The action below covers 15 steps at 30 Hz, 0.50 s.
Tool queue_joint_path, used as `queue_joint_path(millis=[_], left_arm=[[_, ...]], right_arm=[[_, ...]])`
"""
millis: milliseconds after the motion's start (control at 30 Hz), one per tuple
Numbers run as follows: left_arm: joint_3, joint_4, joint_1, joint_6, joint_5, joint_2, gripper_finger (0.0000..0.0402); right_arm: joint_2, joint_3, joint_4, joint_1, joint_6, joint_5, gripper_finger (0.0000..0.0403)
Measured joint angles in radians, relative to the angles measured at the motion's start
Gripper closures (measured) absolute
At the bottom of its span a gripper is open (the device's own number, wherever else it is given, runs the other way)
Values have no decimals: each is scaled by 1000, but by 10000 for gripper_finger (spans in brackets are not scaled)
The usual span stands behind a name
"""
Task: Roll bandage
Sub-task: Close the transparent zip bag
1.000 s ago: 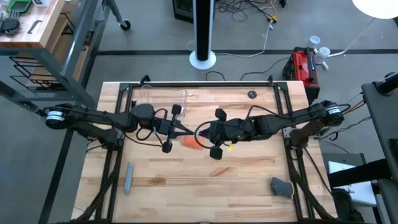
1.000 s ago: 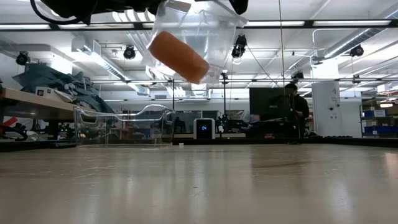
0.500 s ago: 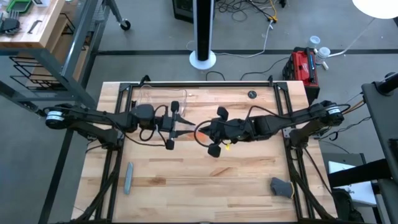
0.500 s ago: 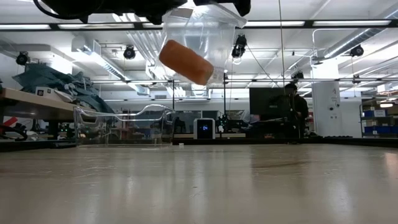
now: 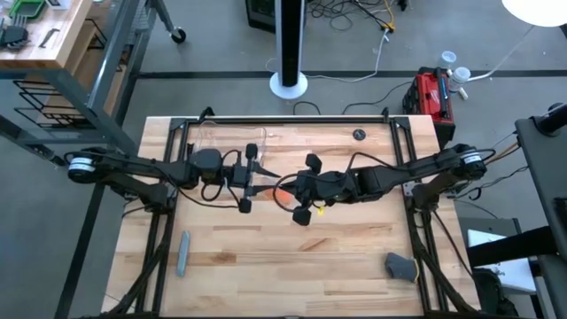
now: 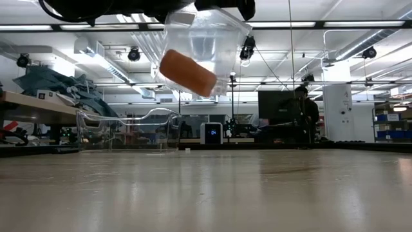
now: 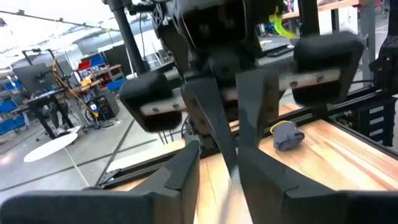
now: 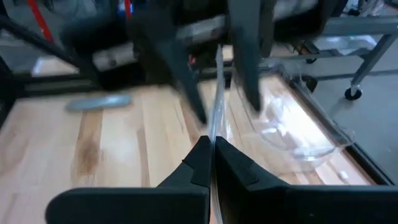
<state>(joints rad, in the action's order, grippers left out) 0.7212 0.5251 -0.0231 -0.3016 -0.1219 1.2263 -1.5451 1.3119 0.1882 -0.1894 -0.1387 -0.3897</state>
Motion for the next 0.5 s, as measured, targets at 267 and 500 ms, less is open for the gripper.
queue_joint_path(millis=[267,500], left_arm=[[0,-19,0,-19,-1,1,349],[0,-31,0,5,-3,0,371]], right_arm=[[-17,7,-6,0,6,4,403],[-18,7,-7,0,8,3,403]])
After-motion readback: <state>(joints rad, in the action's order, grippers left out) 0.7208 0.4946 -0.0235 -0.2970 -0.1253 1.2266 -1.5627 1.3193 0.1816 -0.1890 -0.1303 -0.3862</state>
